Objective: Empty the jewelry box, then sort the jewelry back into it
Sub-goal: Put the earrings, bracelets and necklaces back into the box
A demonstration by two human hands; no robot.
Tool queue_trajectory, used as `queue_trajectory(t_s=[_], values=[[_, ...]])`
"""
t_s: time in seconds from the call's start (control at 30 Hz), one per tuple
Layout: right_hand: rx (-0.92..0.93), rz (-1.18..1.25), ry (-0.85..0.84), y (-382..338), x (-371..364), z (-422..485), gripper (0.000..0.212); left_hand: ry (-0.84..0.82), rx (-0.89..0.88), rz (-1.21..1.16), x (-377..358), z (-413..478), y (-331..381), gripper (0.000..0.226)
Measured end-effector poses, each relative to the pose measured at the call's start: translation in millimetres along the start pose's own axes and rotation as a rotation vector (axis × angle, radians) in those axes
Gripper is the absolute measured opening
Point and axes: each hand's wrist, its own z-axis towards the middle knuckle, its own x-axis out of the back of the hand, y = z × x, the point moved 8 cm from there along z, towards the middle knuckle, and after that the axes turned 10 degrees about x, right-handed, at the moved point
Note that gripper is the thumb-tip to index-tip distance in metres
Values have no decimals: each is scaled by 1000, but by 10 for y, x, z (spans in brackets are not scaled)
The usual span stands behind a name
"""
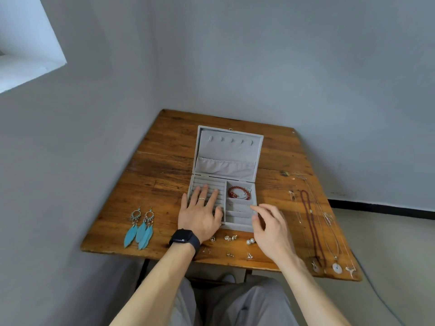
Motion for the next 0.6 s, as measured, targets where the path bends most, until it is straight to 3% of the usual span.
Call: queue_trajectory(t_s=[0.17,0.27,0.4,0.6], values=[[12,44,191,-68,188,-462,21,-1,-31,-49,56,26,-35,64],[45,-34,127,-4,123,-631,22,70,-39,-196,224,-13,-48,57],[69,-101,95,49,75,-679,26,319,-233,-159,486,-423,206,35],[100,-213,69,-49,25,-590,24,245,-398,49,267,-792,742,32]])
